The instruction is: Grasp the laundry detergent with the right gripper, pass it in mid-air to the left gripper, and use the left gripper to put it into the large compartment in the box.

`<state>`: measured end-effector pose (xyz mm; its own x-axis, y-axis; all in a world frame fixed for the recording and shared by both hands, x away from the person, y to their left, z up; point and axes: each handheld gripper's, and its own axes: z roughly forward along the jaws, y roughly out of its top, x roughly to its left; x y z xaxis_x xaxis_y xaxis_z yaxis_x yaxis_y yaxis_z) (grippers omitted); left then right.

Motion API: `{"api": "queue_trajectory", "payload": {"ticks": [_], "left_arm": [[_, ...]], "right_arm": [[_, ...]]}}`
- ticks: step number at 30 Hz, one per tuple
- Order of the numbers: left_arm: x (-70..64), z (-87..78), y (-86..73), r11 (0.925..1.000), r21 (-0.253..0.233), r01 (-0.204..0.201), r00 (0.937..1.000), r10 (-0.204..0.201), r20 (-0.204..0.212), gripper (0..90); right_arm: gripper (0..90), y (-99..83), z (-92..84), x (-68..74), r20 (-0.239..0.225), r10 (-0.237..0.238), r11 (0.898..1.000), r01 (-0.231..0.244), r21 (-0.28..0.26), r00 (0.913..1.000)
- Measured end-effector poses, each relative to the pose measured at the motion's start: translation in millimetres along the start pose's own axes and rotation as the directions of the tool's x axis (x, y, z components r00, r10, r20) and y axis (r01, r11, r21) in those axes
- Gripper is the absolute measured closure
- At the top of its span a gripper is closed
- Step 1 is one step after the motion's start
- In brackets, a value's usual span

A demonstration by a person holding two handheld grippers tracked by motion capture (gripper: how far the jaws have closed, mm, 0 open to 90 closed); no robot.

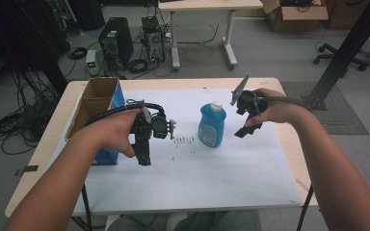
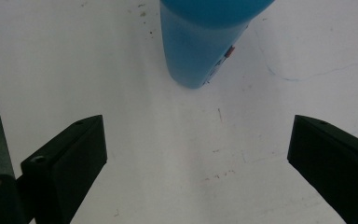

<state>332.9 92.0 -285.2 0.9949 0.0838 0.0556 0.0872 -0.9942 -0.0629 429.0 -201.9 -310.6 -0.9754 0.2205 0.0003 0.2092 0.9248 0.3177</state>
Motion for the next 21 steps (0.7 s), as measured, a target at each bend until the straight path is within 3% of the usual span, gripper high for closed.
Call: {"api": "queue_trajectory", "payload": {"ticks": [7,21], "left_arm": [[-2.0,0.0,-2.3,1.0,-0.007,0.003,1.0,-0.003,-0.001,0.2],[-4.4,-1.0,-4.4,0.9999,-0.01,0.009,0.9999,-0.009,-0.014,0.2]], "right_arm": [[5.4,-1.0,7.2,3.8,0.009,0.025,0.999,-0.025,-0.041,0.9996],[4.7,-8.6,28.0,9.6,0.028,0.094,0.987,-0.089,-0.136,0.9952]]}}
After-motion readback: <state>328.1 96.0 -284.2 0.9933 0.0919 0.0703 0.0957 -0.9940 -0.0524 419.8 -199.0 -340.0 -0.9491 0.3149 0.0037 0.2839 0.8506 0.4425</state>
